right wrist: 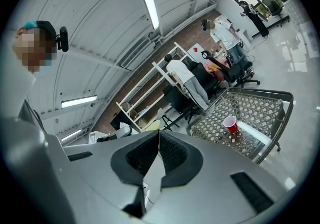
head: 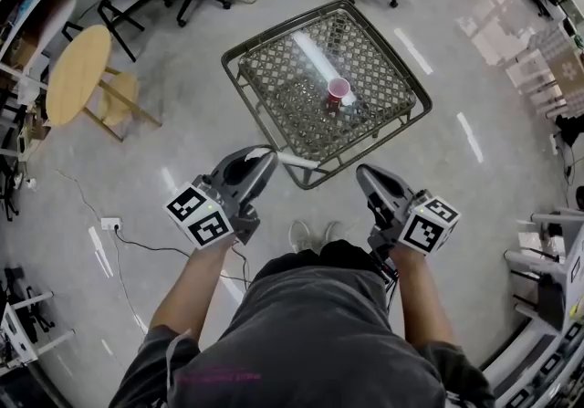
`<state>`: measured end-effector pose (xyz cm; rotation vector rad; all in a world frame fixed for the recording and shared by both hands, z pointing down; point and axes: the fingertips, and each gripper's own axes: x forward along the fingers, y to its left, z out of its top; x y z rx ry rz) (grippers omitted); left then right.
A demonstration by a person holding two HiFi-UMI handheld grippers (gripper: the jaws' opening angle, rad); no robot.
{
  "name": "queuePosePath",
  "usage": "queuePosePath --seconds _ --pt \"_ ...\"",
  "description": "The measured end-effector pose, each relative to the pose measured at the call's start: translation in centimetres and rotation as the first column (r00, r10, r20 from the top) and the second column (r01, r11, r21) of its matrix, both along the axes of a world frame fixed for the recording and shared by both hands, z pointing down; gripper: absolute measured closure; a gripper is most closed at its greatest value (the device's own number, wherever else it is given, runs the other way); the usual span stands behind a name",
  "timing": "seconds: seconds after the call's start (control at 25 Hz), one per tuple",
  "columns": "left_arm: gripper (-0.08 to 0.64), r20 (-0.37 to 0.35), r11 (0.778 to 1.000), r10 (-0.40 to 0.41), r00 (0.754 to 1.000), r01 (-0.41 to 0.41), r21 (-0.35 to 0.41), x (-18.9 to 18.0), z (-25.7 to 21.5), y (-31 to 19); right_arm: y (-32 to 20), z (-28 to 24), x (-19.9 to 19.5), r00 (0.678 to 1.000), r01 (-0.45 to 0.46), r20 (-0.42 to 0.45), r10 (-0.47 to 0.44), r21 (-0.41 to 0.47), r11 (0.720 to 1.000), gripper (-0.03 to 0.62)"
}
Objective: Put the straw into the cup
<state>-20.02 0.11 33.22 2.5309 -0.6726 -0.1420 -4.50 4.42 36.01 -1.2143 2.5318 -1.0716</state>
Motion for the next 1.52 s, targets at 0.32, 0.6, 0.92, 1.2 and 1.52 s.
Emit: queuePosePath --seconds 0.32,0.6,0.92,1.2,1.52 --pt "0.508 -0.004 1.000 -0.013 1.000 0.013 -0.001 0.4 0.2 -2.0 -2.0 0.1 0.8 1.000 -0.005 0.004 0.005 0.001 1.000 0.578" --pt "0.508 0.010 0.999 -0.042 0.999 0.042 -0.011 0.5 0.5 -4.6 -5.4 0.2 1.2 1.000 0.016 0.021 -0.016 -0.001 1.000 0.578" --pt "0.508 0.041 0.998 -0.055 0.998 0.056 -0.025 2.9 1.5 -8.1 -8.8 1.2 3.6 0.999 0.034 0.037 -0.033 -0.022 0.999 0.578" --pt "0.508 0.058 0.997 -0.065 0.996 0.068 -0.047 5.2 2.8 -11.8 -12.3 2.6 5.9 0.998 0.051 0.050 -0.049 -0.053 0.997 0.578" --pt "0.508 0.086 0.991 -0.099 0.991 0.105 -0.077 7.3 4.6 -15.7 -15.7 4.4 8.2 0.995 0.082 0.063 -0.077 -0.090 0.993 0.578"
